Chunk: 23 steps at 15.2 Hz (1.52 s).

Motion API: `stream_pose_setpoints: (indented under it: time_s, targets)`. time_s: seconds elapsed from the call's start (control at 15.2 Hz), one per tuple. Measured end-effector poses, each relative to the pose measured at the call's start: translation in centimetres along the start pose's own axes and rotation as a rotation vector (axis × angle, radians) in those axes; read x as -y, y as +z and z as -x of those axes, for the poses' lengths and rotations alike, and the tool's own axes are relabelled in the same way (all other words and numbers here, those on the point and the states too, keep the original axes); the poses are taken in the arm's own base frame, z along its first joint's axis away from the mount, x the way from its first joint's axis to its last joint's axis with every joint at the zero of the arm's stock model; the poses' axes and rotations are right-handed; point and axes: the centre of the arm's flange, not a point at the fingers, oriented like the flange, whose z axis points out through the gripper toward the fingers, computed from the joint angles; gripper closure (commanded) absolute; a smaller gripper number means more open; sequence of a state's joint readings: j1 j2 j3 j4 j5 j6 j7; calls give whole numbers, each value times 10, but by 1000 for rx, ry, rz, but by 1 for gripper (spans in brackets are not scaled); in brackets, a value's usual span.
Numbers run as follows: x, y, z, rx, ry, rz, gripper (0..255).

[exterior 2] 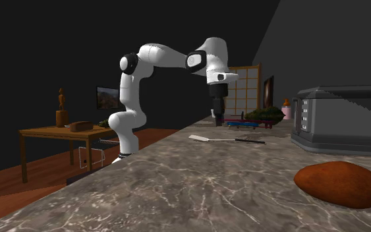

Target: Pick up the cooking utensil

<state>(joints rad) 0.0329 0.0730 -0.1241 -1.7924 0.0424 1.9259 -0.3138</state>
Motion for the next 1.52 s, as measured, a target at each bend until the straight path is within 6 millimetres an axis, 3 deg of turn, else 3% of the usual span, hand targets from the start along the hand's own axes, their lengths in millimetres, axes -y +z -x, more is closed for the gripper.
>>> stream_pose_setpoints:
  time_s: [0.2, 0.59, 0.66, 1.32, 1.52]
  targets:
    - [-5, 14, -20, 2, -27, 7, 0]
    - [-6, 49, -20, 2, -31, 8, 0]
    - [-5, 50, -20, 2, -31, 8, 255]
    - [-5, 52, -20, 1, -31, 9, 255]
    - [-4, 40, -21, 1, -31, 9, 255]
